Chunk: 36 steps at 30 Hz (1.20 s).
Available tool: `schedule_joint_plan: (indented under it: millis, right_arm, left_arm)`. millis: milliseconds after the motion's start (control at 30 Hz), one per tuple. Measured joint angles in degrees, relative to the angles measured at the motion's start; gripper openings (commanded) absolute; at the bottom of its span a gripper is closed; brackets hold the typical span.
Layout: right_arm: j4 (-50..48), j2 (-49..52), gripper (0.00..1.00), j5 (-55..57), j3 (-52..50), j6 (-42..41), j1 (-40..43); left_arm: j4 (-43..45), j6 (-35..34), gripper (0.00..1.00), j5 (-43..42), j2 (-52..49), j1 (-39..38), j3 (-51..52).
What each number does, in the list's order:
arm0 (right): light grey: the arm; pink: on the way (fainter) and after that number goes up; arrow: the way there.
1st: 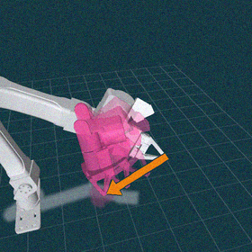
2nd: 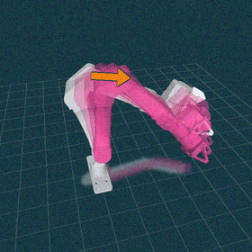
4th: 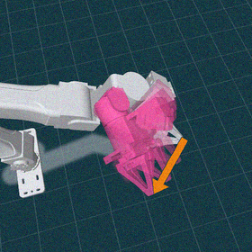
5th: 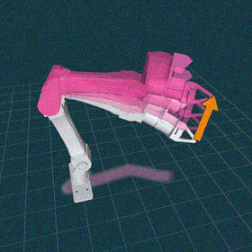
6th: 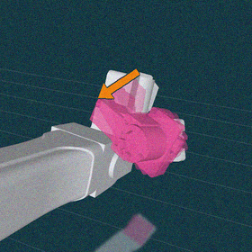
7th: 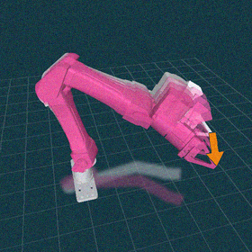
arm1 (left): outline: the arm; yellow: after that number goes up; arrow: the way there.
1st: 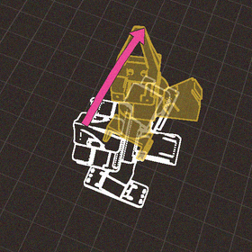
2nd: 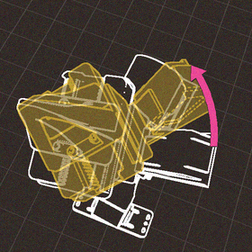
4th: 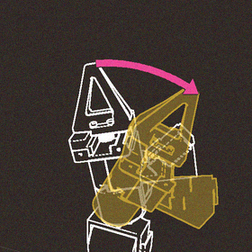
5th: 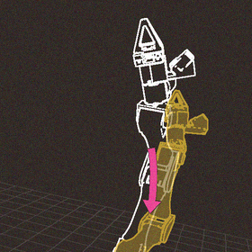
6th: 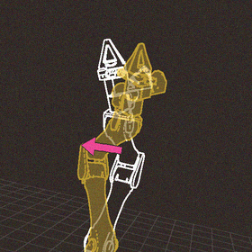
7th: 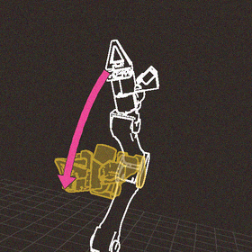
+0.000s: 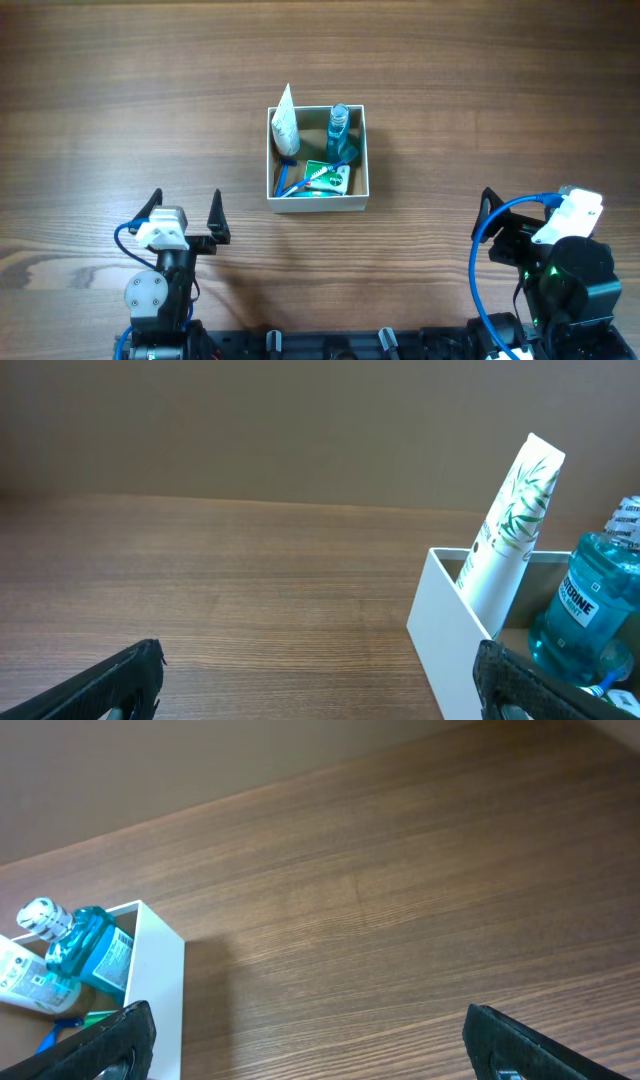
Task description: Pack container
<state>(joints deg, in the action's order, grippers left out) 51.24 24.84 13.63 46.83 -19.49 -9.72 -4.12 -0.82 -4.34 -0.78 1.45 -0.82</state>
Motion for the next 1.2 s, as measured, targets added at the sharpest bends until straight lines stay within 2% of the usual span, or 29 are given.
schedule_joint_plan:
  millis: [667, 733, 800, 900, 933, 1033, 1067, 1133, 1167, 1200]
  right_arm:
    - [0.00, -0.13, 1.00, 0.00, -0.81, 0.00, 0.00]
    - [2.47, -3.58, 1.00, 0.00, -1.11, 0.28, 0.00]
    - [6.69, -12.26, 1.00, -0.11, -1.46, 0.50, 0.00]
    - [5.81, -23.58, 1.00, -1.38, -3.32, 0.74, 0.07]
    - [5.03, -24.50, 1.00, -1.81, -4.79, 0.98, 0.11]
    - [-6.08, -24.37, 1.00, -3.37, -14.12, 3.48, 0.11]
    - [-16.28, -24.17, 1.00, -4.31, -20.70, 5.88, 0.09]
    - [-27.04, -24.24, 1.00, -4.81, -27.06, 8.15, 0.15]
    - [-37.55, -24.13, 1.00, -5.25, -32.68, 10.97, 0.15]
    - [-41.24, -24.15, 1.00, -5.31, -36.15, 12.83, 0.15]
  left_arm:
    - [0.00, -0.39, 1.00, 0.15, 0.00, 0.00, 0.00]
    - [0.00, -0.39, 1.00, 0.17, 0.00, 0.00, 0.02]
    - [0.04, -0.39, 1.00, 0.17, 0.04, 0.00, 0.00]
    - [0.00, -0.39, 1.00, 0.17, 0.04, 0.00, 0.02]
    - [0.00, -0.39, 1.00, 0.17, 0.04, 0.00, 0.02]
    - [0.00, -0.39, 1.00, 0.17, 0.04, 0.00, 0.02]
    - [0.02, -0.39, 1.00, 0.17, 0.09, 0.00, 0.02]
    - [0.02, -0.39, 1.00, 0.20, 0.09, 0.00, 0.02]
    - [0.07, -0.42, 1.00, 0.17, 0.13, 0.00, 0.02]
    - [0.02, -0.39, 1.00, 0.20, 0.13, 0.00, 0.02]
